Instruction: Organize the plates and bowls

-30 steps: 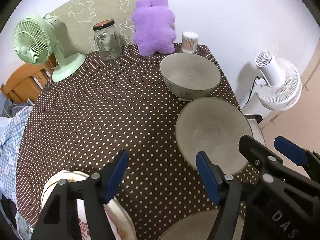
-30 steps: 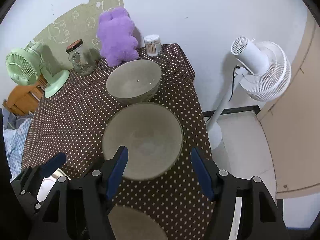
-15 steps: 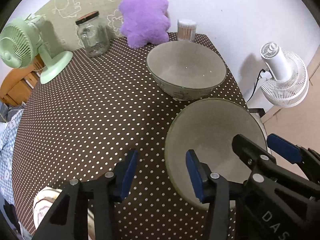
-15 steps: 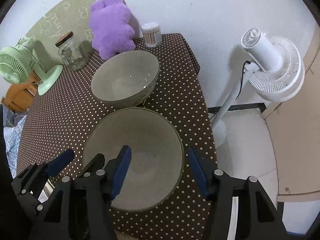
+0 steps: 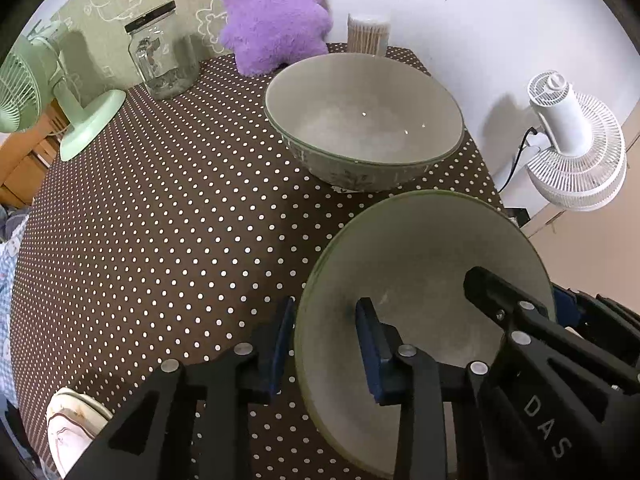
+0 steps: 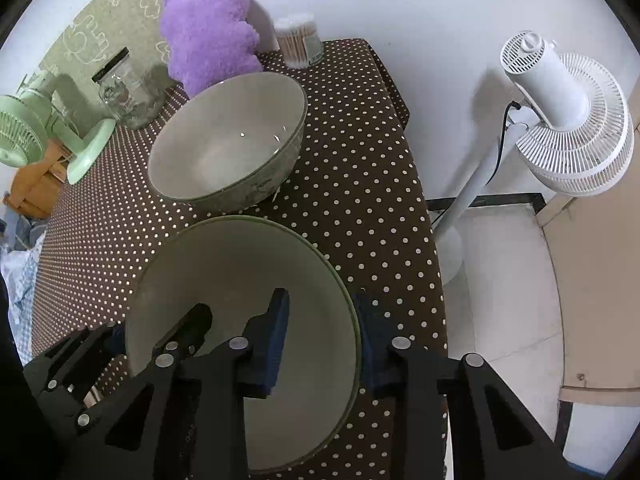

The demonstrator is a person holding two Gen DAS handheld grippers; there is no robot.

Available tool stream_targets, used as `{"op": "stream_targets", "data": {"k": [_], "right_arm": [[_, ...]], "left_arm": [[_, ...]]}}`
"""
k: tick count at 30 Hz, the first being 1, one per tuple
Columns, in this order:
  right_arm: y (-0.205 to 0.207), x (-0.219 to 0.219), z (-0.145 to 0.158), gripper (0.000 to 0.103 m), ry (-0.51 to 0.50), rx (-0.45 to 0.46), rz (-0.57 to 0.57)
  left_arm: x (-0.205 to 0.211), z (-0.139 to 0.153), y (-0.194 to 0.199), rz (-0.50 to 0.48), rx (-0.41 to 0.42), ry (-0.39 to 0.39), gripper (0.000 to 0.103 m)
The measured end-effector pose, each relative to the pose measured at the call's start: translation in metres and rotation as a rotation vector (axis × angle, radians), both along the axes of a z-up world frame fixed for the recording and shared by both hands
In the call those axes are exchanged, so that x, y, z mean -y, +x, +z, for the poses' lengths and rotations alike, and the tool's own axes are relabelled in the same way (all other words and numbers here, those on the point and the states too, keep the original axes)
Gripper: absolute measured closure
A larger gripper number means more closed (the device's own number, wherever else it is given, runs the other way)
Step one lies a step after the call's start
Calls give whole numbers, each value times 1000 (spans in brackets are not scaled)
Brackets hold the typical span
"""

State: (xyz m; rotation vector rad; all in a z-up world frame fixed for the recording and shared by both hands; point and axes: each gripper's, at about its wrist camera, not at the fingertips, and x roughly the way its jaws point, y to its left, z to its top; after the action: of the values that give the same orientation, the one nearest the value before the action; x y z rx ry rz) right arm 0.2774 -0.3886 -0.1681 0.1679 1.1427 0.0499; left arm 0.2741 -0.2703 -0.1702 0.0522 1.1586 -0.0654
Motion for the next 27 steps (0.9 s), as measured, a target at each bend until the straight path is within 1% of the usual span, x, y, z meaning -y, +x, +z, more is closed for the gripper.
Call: {"op": "stream_targets", "data": {"k": [2, 3, 6, 10, 14, 20, 27], "right_arm": [[1, 1, -2, 72, 0, -5, 4], [1, 1, -2, 73, 3, -6, 4], [4, 1, -4, 75, -5, -13, 11], [5, -1, -5, 76, -13, -20, 12], [5, 1, -5, 76, -9, -23, 16], [0, 1, 5, 76, -4, -4, 18], [-17, -4, 29, 76, -9, 27, 9]], "left_arm": [[2, -1, 1, 0, -3, 2, 74], [3, 0, 1, -3, -3, 4, 77], [7, -1, 2, -1, -3, 14, 77], [7, -1, 4, 10, -11, 19, 77], [8, 2, 4, 0, -8, 21, 78], [6, 14, -6, 2, 11, 22, 78], [-2, 38, -27, -3, 43, 7, 78]]}}
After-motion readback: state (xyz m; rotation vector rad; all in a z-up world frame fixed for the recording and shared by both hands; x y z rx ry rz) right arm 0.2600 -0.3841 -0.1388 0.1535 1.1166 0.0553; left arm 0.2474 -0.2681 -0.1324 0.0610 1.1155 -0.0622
